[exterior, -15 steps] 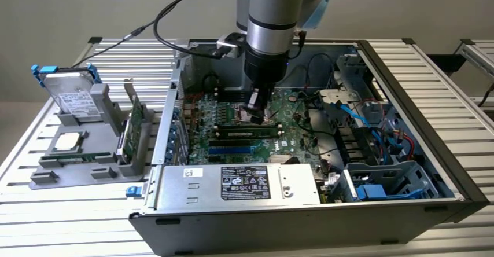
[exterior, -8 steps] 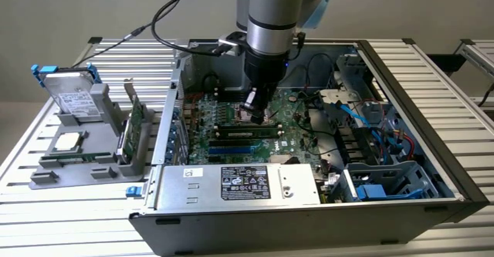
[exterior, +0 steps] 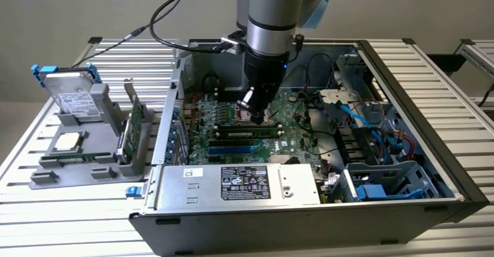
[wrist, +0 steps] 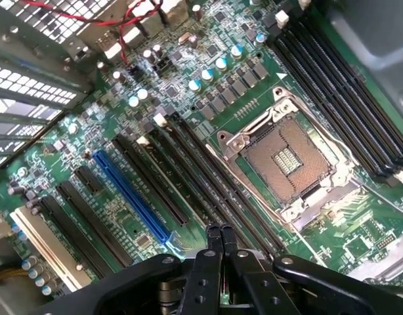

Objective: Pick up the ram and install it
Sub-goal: 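Press down the ram until it locks into place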

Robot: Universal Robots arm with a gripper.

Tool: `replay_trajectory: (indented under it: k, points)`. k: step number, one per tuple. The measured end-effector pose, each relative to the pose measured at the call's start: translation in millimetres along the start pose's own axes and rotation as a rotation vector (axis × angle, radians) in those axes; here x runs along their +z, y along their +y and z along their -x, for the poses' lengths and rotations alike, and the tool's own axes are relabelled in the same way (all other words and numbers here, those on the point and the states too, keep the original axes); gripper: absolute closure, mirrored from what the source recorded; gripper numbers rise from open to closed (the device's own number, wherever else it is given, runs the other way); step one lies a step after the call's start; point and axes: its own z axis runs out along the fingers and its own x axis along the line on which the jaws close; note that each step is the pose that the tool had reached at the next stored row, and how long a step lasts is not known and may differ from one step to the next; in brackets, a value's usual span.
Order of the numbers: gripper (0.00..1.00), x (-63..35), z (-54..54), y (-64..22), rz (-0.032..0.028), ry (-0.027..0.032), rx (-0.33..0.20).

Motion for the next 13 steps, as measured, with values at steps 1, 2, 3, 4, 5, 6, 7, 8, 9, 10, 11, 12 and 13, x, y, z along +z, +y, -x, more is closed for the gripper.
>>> replay_trajectory:
  k: [1, 2, 3, 4, 5, 6, 7, 8, 9, 10, 11, 12, 13]
  points:
    - [0.9, 0.1, 0.0, 0.0, 0.0007, -0.0003, 0.016]
    - [0.9, 0.2, 0.0, 0.0, 0.0015, -0.0005, 0.031]
    - [0.9, 0.4, 0.0, 0.0, 0.0021, -0.0008, 0.046]
    - [0.9, 0.5, 0.0, 0.0, 0.0029, -0.0012, 0.061]
    - [0.9, 0.6, 0.0, 0.0, 0.0036, -0.0014, 0.076]
    - [0.9, 0.8, 0.0, 0.0, 0.0043, -0.0017, 0.091]
    - [0.9, 0.9, 0.0, 0.0, 0.005, -0.002, 0.106]
    - [0.9, 1.1, 0.1, 0.0, 0.0058, -0.0023, 0.122]
    - [0.9, 1.2, 0.1, 0.0, 0.0065, -0.0026, 0.136]
    - [0.9, 1.4, 0.1, 0.0, 0.0072, -0.0028, 0.152]
    - [0.9, 1.6, 0.1, 0.0, 0.008, -0.0031, 0.167]
    - [0.9, 1.7, 0.1, 0.0, 0.0087, -0.0034, 0.182]
    - [0.9, 1.9, 0.1, 0.0, 0.0094, -0.0037, 0.197]
